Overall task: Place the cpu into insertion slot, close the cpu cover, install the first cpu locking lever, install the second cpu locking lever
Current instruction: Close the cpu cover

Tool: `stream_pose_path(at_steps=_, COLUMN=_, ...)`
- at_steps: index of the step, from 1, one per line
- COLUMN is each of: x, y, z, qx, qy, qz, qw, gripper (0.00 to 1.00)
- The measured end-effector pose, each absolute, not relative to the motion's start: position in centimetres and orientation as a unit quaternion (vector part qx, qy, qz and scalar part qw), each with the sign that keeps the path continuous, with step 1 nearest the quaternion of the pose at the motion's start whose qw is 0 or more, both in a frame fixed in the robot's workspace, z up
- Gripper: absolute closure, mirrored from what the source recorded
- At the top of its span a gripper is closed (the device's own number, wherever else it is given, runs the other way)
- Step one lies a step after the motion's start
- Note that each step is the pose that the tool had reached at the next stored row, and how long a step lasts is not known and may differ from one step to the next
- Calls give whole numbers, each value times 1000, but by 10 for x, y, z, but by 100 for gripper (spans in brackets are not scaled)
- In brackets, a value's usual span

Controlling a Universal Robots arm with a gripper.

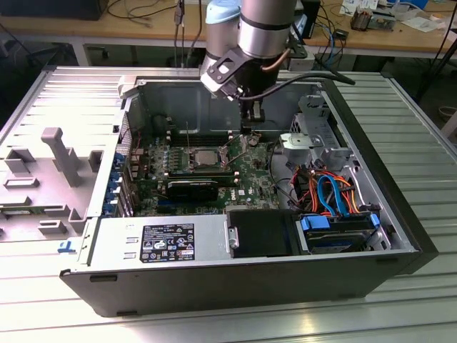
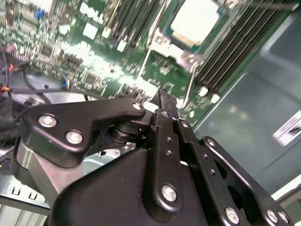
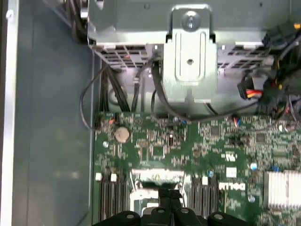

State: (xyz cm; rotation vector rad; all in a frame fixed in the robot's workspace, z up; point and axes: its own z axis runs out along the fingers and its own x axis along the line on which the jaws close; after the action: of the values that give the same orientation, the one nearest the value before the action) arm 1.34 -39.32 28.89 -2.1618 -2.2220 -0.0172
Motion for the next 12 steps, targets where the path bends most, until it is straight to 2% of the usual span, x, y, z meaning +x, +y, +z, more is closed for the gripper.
stream_pose_path(at_steps=6, x=42, y=-394, z=273, qx=-696, qy=-717, qz=-4, qw=21, gripper=89)
stream_pose_path(at_steps=12, x=42, y=-393, z=256, qx=-696, qy=-718, qz=-4, qw=21, gripper=89)
